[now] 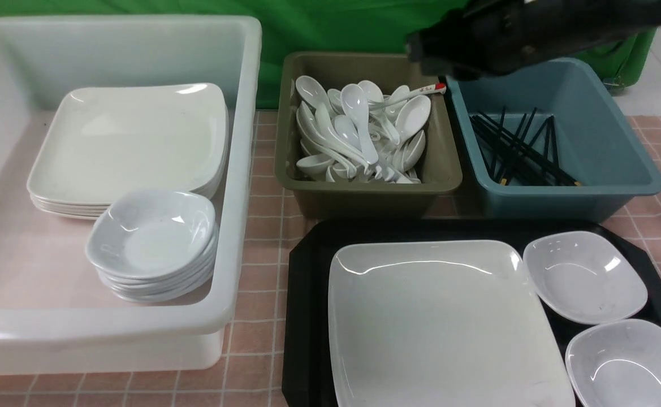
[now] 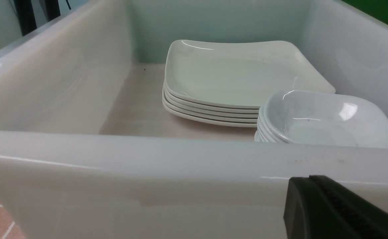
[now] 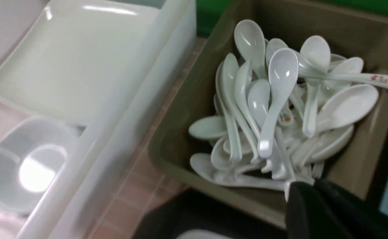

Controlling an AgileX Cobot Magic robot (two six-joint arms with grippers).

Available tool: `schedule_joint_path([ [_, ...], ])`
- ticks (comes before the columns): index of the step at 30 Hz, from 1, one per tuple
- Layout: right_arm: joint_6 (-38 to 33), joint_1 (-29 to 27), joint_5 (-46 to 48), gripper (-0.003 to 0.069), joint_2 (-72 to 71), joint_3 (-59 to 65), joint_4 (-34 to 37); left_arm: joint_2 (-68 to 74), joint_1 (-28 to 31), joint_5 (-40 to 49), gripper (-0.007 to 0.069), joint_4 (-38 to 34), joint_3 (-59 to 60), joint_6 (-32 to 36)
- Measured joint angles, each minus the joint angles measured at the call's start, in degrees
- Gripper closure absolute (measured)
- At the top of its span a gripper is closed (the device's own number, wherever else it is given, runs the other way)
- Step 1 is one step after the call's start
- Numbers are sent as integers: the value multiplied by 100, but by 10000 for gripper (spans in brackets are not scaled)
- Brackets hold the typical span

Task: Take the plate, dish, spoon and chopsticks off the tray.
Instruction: Use the right arm to put the soup spoon into the small storage box in the middle, then use the right arm to grab a small plate from the dinner plate

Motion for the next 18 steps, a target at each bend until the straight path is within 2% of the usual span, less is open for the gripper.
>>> schedule_joint_path([
  [4, -237, 0, 1264, 629, -1230, -12, -5, 0, 0, 0, 604, 0, 0, 0],
  [7, -303, 0, 1839, 629, -1948, 122, -5, 0, 0, 0, 604, 0, 0, 0],
  [15, -314, 0, 2405, 629, -3455, 1047, -21, 0, 0, 0, 604, 0, 0, 0],
  [18, -314, 0, 2585, 629, -4281, 1780, -24, 0, 0, 0, 604, 0, 0, 0],
])
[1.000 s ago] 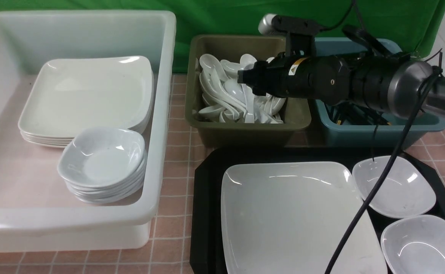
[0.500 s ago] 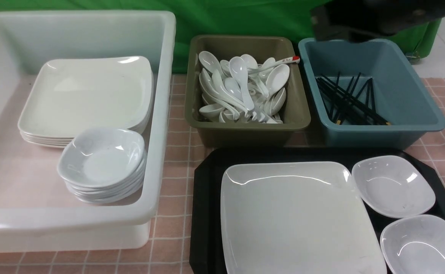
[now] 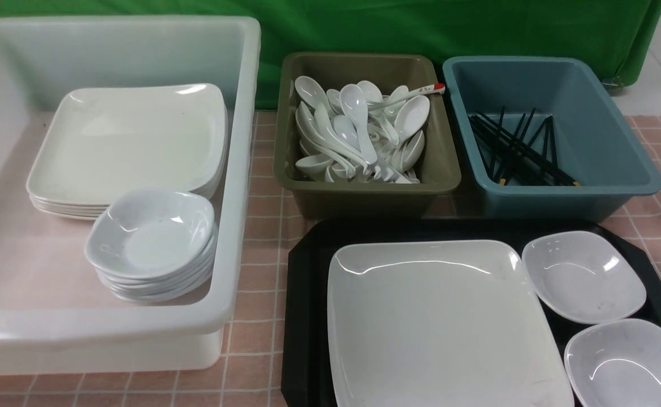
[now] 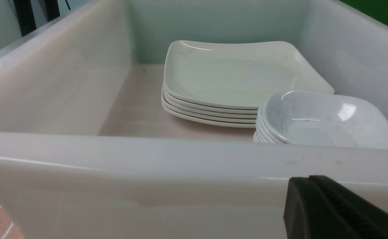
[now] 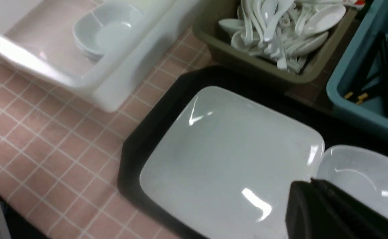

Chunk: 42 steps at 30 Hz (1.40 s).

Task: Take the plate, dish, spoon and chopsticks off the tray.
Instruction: Use the right arm to grab a small plate from the dinner plate

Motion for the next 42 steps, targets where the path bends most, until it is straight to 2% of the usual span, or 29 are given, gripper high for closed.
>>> schedule_joint_path([
  [2, 18, 0, 59, 629, -223, 228, 0, 0, 0, 0, 604, 0, 0, 0],
  [8, 821, 0, 275, 629, -1329, 2172, -12, 0, 0, 0, 604, 0, 0, 0],
  [10, 951, 0, 275, 629, -1346, 2722, -39, 0, 0, 0, 604, 0, 0, 0],
  [11, 1019, 0, 220, 629, -1180, 3418, -92, 0, 0, 0, 604, 0, 0, 0],
  [15, 1050, 0, -471, 617, -409, 4409, -387, 0, 0, 0, 604, 0, 0, 0],
  [18, 1021, 0, -921, 574, 68, 4520, -682, 0, 0, 0, 604, 0, 0, 0],
  [19, 996, 0, -1277, 510, 463, 4517, -875, 0, 0, 0, 604, 0, 0, 0],
  [22, 820, 0, -1623, 398, 959, 4456, -1071, 0, 0, 0, 604, 0, 0, 0],
  [23, 622, 0, -1796, 307, 1439, 4337, -1161, 0, 0, 0, 604, 0, 0, 0],
  [26, 536, 0, -1945, 207, 2010, 4149, -1228, 0, 0, 0, 604, 0, 0, 0],
  [31, 495, 0, -2093, 145, 2871, 3685, -1482, 0, 0, 0, 604, 0, 0, 0],
  [42, 626, 0, -2145, 148, 3866, 3435, -1969, 0, 0, 0, 604, 0, 0, 0],
])
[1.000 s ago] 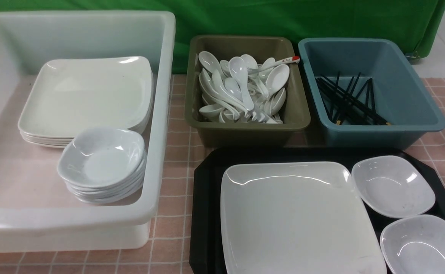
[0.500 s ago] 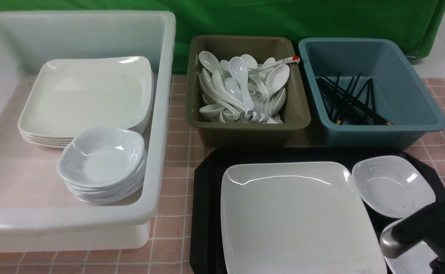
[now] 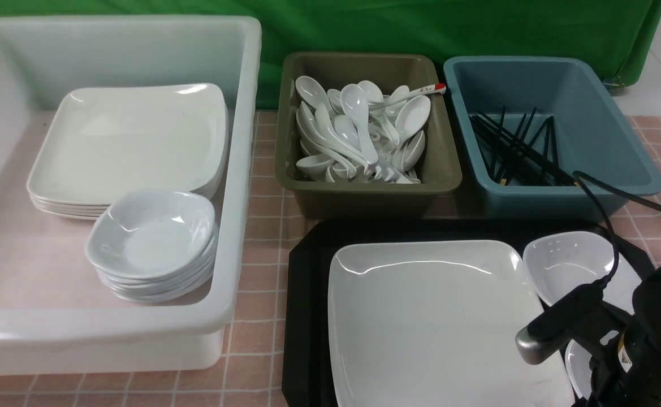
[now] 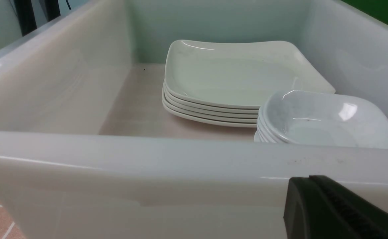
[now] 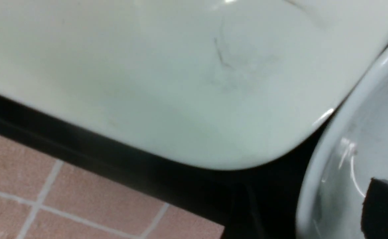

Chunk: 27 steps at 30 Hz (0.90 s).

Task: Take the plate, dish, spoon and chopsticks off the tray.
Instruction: Use the right arm to grab a small plate from the dinner plate

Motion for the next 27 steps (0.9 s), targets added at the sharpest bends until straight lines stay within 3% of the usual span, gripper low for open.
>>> schedule_joint_path([
  [3, 0, 0, -32, 194, 60, 6, -67, 1, 0, 0, 604, 0, 0, 0],
  [6, -23, 0, 110, 365, 100, 11, -101, 0, 0, 0, 604, 0, 0, 0],
  [8, -18, 33, 161, 419, 94, 0, -67, 0, 0, 0, 604, 0, 0, 0],
  [19, -18, 33, 829, 466, -532, 6, -40, 0, 0, 0, 604, 0, 0, 0],
  [27, -68, 33, 1563, 571, -1846, -326, -53, 0, 0, 0, 604, 12, 0, 0],
])
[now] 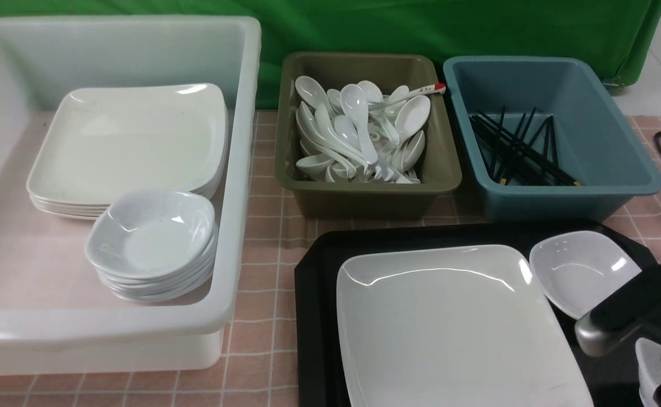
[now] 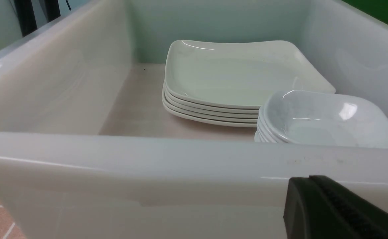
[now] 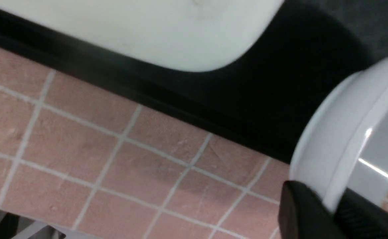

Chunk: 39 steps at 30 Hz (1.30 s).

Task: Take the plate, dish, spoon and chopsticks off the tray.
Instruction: Use the right arm to grab a small plate from the dinner plate, then use the right arm to put the small plate into the large storage box on the left

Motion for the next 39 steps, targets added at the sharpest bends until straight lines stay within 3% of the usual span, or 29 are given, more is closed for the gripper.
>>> schedule_joint_path([
  [5, -540, 0, 159, 576, -483, -943, 879, 0, 0, 0, 604, 0, 0, 0],
  [8, -1526, 0, -106, 576, -490, -1845, 2304, 0, 0, 0, 604, 5, 0, 0],
  [9, -2002, 5, -275, 576, -386, -2122, 3083, 0, 0, 0, 604, 5, 0, 0],
  [10, -2172, 12, -297, 576, -341, -2210, 3193, 0, 0, 0, 604, 5, 0, 0],
  [12, -3207, 169, -569, 576, 113, -2766, 4420, 0, 0, 0, 604, 5, 0, 0],
  [17, -4385, 860, -991, 576, 1343, -3778, 5290, 0, 0, 0, 604, 5, 0, 0],
  [23, -5187, 1587, -1209, 576, 2969, -5194, 5337, 0, 0, 0, 604, 5, 0, 0],
  [26, -5452, 1901, -1370, 576, 3871, -6013, 5040, 0, 0, 0, 604, 5, 0, 0],
  [32, -5525, 2330, -1905, 576, 5302, -7171, 3344, 0, 0, 0, 604, 5, 0, 0],
  [36, -5384, 2422, -2325, 567, 5737, -7264, 2580, 0, 0, 0, 604, 5, 0, 0],
  [39, -5256, 2422, -2462, 537, 5880, -7264, 2450, 0, 0, 0, 602, 5, 0, 0],
])
